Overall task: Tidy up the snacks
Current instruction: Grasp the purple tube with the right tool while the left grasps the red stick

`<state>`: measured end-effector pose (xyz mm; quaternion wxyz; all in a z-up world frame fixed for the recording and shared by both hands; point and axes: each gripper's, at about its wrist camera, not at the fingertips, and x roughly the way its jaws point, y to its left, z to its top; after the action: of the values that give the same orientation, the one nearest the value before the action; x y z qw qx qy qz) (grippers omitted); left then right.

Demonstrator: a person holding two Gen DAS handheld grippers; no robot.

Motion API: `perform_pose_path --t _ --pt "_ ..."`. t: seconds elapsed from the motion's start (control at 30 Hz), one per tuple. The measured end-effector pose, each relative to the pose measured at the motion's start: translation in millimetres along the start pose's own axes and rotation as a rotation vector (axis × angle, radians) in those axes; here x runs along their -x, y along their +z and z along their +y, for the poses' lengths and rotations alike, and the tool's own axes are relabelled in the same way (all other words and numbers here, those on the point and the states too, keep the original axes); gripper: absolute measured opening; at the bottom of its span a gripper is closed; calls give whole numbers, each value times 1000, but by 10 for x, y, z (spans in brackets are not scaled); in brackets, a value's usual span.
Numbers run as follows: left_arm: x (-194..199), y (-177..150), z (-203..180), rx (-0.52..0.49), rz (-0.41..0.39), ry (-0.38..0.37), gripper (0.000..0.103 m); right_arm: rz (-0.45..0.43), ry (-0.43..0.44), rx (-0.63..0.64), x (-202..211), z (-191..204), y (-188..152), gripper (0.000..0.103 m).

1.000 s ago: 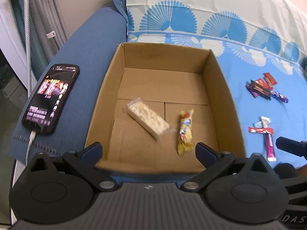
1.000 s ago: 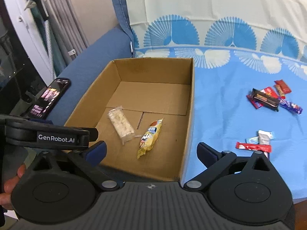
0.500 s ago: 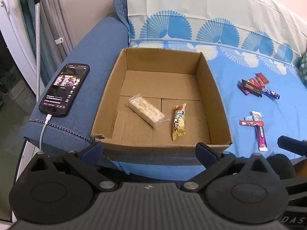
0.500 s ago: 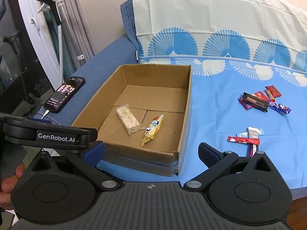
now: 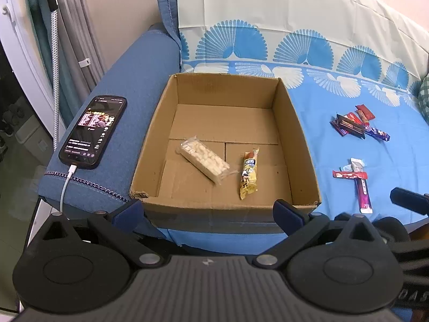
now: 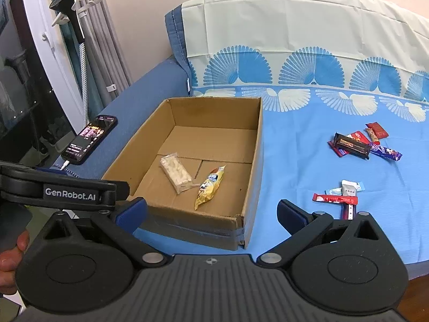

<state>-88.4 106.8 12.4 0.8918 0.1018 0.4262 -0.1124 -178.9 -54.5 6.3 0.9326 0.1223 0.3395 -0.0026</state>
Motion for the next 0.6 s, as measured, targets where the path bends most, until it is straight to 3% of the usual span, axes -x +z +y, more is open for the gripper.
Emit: perform_pose_path --t 0.17,0.3,0.5,0.6 --pt "-38 33 -63 -6 17 -11 103 -18 -88 -52 -101 -378 -8 102" --pt "-106 73 -175 -23 36 -10 103 22 -211 -146 -345 -986 -86 102" --pt "-277 193 -430 -72 75 -2 103 177 -367 -249 -1036 -1877 -264 102" --pt "-354 276 -606 -107 83 0 103 296 -359 -334 -1459 -2213 -309 101"
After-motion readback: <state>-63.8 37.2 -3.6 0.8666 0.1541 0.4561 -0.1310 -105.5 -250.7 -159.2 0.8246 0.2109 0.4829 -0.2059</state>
